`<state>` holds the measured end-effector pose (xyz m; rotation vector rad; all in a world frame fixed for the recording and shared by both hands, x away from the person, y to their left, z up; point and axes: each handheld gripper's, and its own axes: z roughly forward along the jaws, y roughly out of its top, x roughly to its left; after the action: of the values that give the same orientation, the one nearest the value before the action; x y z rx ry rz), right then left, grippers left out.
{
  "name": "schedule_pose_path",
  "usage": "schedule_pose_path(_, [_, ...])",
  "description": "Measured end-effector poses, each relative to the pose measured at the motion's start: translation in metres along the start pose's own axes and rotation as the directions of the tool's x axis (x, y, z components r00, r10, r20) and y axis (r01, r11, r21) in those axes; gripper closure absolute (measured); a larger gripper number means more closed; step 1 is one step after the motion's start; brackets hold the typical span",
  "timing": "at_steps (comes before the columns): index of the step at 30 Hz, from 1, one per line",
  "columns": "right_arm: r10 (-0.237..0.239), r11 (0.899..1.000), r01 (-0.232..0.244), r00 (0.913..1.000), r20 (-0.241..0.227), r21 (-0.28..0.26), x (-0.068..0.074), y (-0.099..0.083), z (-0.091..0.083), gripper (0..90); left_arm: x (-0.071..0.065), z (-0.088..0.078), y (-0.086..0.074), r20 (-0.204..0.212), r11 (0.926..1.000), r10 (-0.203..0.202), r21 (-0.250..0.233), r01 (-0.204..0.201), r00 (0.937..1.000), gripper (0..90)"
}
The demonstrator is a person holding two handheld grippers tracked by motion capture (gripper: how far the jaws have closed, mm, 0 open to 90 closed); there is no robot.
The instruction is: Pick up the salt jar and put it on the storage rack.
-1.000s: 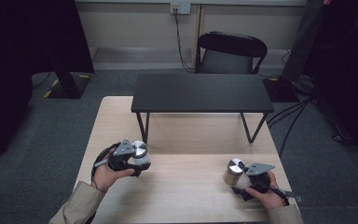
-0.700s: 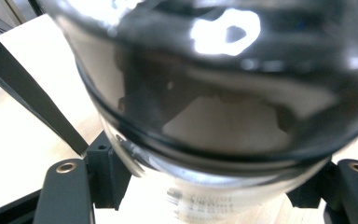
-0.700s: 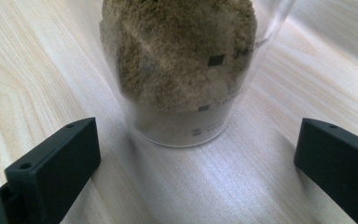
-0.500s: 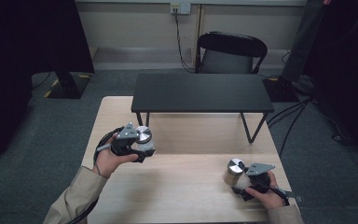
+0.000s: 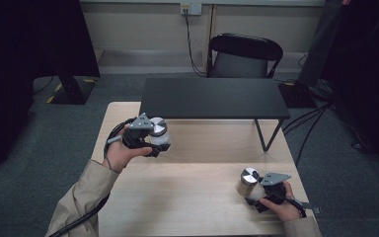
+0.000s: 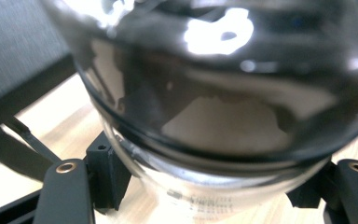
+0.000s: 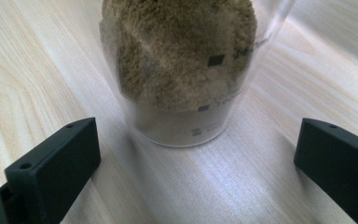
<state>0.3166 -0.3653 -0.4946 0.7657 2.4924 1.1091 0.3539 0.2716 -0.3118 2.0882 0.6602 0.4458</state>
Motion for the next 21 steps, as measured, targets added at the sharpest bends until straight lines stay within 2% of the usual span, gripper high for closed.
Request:
schedule_pose_path(8, [0.000, 1.000, 0.000, 1.0000, 0.000, 0.000, 0.000, 0.000, 0.000, 0.0, 0.000, 0.002, 0.024, -0.005, 0.9998, 0.019, 0.008, -0.019, 0.9998, 30.1])
schedule_pose_path(15, [0.000, 1.000, 0.000, 1.0000, 0.000, 0.000, 0.000, 0.000, 0.000, 0.0, 0.004, 0.006, 0.045, -0.005, 0.9999, 0.010, 0.014, -0.010, 0.9999, 30.1])
schedule_pose_path(21, [0.000, 1.000, 0.000, 1.0000, 0.000, 0.000, 0.000, 0.000, 0.000, 0.0, 0.005, 0.006, 0.061, -0.028, 1.0000, 0.005, 0.006, -0.004, 0.9996, 30.1])
